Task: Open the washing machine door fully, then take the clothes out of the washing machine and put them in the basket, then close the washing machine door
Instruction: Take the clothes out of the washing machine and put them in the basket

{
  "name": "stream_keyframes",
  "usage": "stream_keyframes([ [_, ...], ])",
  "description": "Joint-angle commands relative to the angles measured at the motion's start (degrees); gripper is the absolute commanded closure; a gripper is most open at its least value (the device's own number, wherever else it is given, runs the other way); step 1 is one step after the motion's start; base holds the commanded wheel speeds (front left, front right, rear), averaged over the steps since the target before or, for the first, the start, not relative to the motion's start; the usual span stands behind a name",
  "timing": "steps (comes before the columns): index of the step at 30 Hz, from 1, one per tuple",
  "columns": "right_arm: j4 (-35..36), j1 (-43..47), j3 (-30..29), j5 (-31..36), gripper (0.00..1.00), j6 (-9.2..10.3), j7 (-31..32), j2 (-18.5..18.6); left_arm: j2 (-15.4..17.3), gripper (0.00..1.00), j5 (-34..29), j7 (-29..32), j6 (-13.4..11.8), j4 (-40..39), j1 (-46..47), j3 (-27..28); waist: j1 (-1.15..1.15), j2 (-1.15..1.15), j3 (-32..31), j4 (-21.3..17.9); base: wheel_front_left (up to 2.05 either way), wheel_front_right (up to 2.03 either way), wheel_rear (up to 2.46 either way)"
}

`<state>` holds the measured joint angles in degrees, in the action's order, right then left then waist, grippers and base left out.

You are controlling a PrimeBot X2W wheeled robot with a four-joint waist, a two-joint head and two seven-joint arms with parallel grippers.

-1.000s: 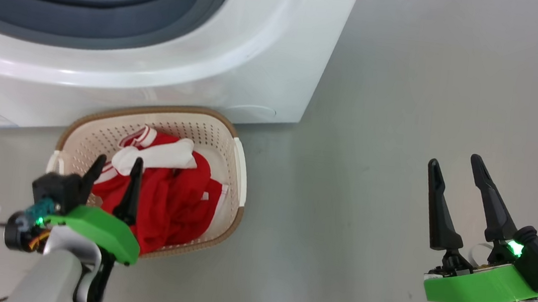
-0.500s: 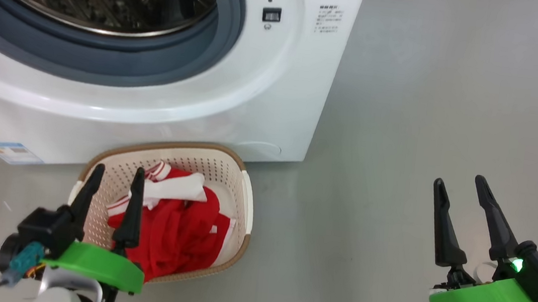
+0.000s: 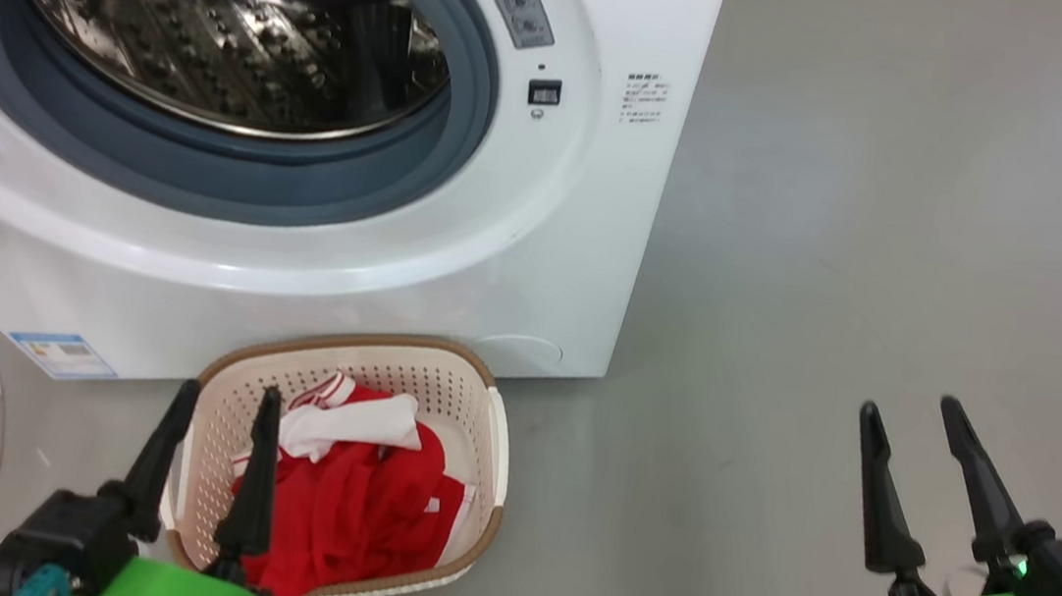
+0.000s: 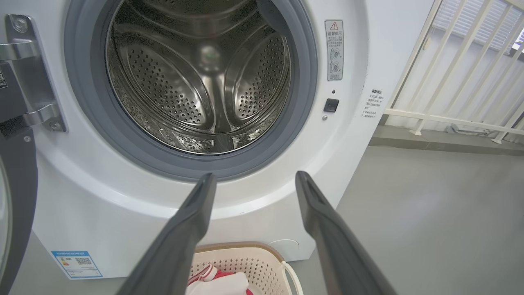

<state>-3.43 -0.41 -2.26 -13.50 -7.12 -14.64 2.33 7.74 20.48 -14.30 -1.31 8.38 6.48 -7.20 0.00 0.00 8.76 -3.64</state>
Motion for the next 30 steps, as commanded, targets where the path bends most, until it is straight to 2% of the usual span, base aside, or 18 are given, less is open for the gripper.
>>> stream_keyframes([
  [1, 1.6, 1.1, 0.8, 0.6, 0.0, -0.36, -0.4, 0.5, 0.2, 0.0, -1.3, -0.7, 0.6, -2.4, -0.7, 2.6, 0.0, 0.0, -1.5, 0.2, 0.0, 0.0, 0.0],
  [18, 1.9, 5.9, -0.3, 0.9, 0.0, -0.36, -0.4, 0.5, -0.8, 0.0, -5.6, -0.7, 0.3, -3.8, -7.6, 5.7, 0.0, 0.0, -7.9, -0.3, 0.0, 0.0, 0.0],
  [30, 2.7, 6.7, -0.5, 1.6, 0.0, -0.36, -0.4, 0.5, -1.1, 0.0, -6.9, -0.7, 1.0, -3.4, -8.0, 6.6, 0.0, 0.0, -8.0, -0.1, 0.0, 0.0, 0.0],
])
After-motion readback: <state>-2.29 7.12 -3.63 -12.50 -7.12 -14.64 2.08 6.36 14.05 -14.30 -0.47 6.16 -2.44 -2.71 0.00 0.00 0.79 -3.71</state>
